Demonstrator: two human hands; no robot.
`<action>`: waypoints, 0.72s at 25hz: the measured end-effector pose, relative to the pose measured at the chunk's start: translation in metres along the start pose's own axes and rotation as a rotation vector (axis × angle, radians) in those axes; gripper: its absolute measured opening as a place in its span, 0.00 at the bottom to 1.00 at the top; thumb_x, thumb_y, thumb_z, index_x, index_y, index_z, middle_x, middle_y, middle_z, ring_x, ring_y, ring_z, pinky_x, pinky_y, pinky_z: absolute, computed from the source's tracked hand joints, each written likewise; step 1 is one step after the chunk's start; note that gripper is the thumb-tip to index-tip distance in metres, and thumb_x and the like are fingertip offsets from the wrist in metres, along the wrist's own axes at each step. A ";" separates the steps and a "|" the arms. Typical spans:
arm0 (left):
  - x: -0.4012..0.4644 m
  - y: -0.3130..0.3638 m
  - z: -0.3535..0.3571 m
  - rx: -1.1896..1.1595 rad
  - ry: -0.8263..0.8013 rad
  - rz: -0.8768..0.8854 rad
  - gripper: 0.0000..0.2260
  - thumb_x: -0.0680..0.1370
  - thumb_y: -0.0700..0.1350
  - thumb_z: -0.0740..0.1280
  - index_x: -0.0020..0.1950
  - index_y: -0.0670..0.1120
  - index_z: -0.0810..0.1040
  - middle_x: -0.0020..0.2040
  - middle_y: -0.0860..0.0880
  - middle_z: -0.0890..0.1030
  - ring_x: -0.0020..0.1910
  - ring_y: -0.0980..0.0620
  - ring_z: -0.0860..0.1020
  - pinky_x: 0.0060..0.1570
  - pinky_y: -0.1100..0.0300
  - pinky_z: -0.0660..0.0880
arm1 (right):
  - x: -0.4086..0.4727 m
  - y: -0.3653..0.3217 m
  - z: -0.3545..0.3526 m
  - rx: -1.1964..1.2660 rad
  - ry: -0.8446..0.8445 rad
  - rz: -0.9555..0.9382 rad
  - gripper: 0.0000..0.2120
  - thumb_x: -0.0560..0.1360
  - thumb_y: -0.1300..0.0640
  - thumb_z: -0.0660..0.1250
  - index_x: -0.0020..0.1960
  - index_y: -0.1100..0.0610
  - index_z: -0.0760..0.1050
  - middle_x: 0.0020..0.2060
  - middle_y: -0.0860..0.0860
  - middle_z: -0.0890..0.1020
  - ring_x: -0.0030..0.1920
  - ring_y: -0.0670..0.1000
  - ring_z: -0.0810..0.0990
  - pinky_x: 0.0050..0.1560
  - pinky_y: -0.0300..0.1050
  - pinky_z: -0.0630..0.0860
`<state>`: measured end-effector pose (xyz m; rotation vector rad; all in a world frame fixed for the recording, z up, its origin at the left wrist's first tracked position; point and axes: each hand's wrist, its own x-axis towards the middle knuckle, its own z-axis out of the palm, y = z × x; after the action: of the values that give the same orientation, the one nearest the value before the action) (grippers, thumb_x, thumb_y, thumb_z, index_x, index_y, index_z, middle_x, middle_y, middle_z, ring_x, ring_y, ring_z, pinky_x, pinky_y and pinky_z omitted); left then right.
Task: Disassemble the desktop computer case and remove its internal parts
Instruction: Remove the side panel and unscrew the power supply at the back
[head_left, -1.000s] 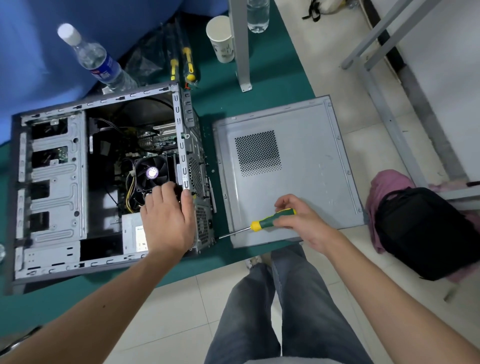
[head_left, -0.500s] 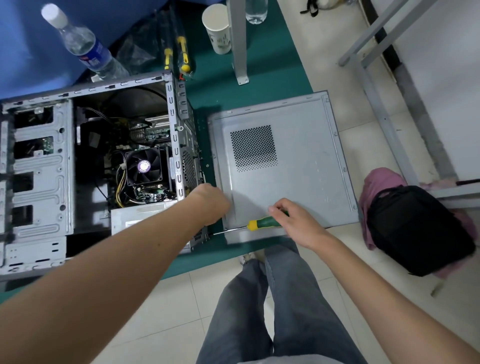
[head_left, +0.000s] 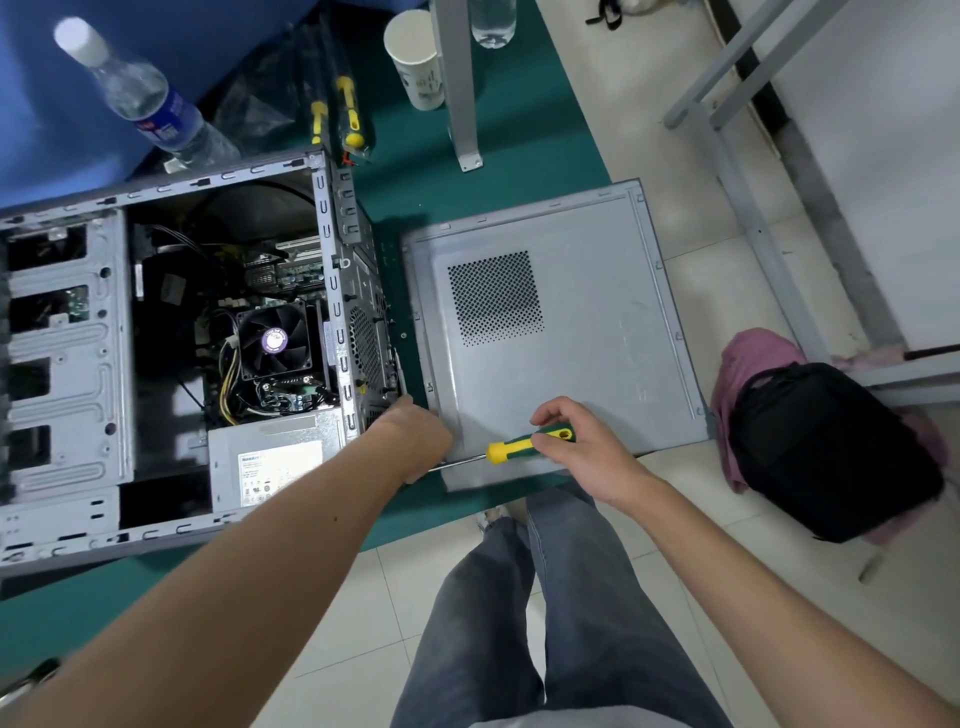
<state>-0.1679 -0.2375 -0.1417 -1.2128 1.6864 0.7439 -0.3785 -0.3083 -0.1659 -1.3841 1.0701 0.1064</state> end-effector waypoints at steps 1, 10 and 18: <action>0.000 0.001 0.001 0.019 0.013 0.008 0.07 0.77 0.37 0.67 0.54 0.42 0.78 0.54 0.46 0.81 0.54 0.45 0.79 0.48 0.52 0.65 | -0.003 0.001 -0.003 -0.007 0.007 -0.007 0.06 0.78 0.58 0.66 0.51 0.46 0.74 0.53 0.48 0.76 0.53 0.46 0.75 0.49 0.37 0.72; -0.015 -0.005 -0.018 -0.086 0.339 -0.219 0.16 0.77 0.35 0.65 0.65 0.38 0.74 0.58 0.42 0.76 0.53 0.47 0.77 0.55 0.55 0.75 | -0.033 0.004 -0.048 0.258 0.152 0.106 0.06 0.80 0.61 0.63 0.49 0.55 0.79 0.40 0.51 0.77 0.32 0.49 0.76 0.36 0.45 0.79; -0.050 -0.006 -0.026 -1.627 0.588 -0.284 0.12 0.79 0.50 0.69 0.45 0.41 0.79 0.35 0.50 0.81 0.24 0.63 0.75 0.32 0.64 0.69 | -0.031 -0.040 -0.008 0.780 -0.254 0.249 0.13 0.66 0.67 0.72 0.50 0.62 0.77 0.37 0.58 0.77 0.37 0.55 0.79 0.44 0.50 0.79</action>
<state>-0.1646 -0.2416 -0.0853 -2.8864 1.0022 1.7963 -0.3752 -0.3098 -0.1147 -0.5191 0.9200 0.0355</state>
